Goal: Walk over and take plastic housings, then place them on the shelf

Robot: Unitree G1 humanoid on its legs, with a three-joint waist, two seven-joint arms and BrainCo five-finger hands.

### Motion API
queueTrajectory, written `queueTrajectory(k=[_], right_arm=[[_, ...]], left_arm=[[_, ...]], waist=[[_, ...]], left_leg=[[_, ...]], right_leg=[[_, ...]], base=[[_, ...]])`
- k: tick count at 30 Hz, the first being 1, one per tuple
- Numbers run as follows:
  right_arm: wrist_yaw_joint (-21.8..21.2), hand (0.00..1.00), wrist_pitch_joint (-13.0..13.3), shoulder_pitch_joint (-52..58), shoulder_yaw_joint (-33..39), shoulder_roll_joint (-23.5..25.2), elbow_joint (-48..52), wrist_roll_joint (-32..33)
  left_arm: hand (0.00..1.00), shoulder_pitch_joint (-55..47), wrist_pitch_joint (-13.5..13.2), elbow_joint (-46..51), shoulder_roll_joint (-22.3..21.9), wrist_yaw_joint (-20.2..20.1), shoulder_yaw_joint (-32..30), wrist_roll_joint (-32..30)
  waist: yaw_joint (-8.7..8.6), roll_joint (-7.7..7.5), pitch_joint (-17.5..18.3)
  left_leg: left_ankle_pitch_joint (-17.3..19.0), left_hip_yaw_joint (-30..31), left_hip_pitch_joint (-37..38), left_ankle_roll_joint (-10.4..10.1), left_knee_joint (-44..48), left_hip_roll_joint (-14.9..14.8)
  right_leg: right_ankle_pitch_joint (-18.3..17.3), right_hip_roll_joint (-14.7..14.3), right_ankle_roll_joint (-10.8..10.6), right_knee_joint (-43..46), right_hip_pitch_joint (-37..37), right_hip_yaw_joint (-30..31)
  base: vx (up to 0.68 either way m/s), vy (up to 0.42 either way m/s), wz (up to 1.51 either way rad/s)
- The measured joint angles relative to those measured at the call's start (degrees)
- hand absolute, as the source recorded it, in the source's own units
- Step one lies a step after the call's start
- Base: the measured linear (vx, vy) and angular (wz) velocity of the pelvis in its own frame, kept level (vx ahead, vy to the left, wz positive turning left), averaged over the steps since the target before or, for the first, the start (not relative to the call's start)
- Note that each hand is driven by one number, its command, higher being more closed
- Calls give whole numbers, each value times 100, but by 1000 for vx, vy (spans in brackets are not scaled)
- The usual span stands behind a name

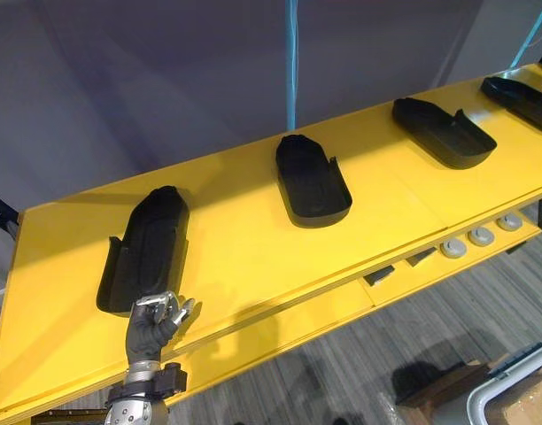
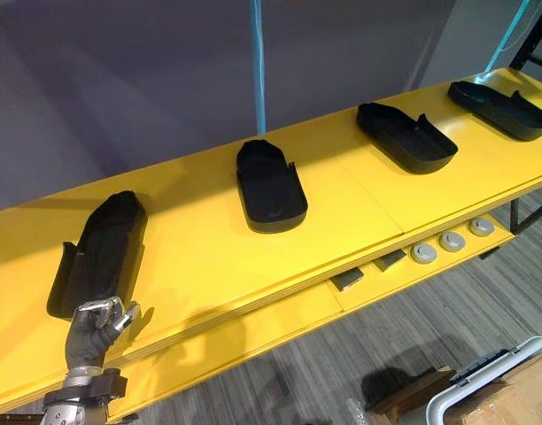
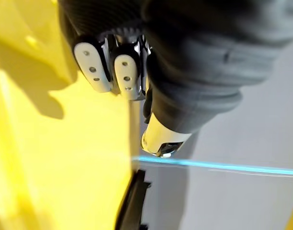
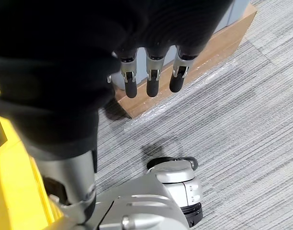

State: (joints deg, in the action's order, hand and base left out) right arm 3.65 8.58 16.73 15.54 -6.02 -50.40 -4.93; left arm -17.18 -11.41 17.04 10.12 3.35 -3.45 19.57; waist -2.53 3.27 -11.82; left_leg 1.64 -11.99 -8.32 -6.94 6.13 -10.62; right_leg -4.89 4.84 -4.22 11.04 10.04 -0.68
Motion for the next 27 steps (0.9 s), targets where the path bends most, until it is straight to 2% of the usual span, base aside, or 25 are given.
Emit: queueTrajectory(k=[3,21,26,27], right_arm=[[-33,0,-6,-156,-1,11,8,0],[-36,0,-66,-387,1,10,16,1],[-37,0,-65,-391,5,17,-54,13],[-42,0,-66,-391,20,19,-75,13]], left_arm=[[100,226,107,-79,14,3,66,-24],[100,1317,127,-482,21,365,71,-175],[100,1235,103,469,143,332,343,-179],[100,1177,24,785,159,291,331,-172]], waist=[[-45,-33,-144],[-155,-31,-513],[-193,-27,-520],[-195,-22,-520]], left_leg=[[1,-29,-12,2,5,-1],[58,-103,-95,16,155,-25],[57,-31,-84,16,157,-20],[57,-14,-37,16,158,-19]], right_leg=[[15,-4,7,0,32,33],[11,-18,4,118,198,165],[-2,-12,-13,117,145,121],[-13,-10,-24,115,76,100]], base=[[-3,5,-5],[-7,2,-3],[-1,2,5],[-14,0,10]])
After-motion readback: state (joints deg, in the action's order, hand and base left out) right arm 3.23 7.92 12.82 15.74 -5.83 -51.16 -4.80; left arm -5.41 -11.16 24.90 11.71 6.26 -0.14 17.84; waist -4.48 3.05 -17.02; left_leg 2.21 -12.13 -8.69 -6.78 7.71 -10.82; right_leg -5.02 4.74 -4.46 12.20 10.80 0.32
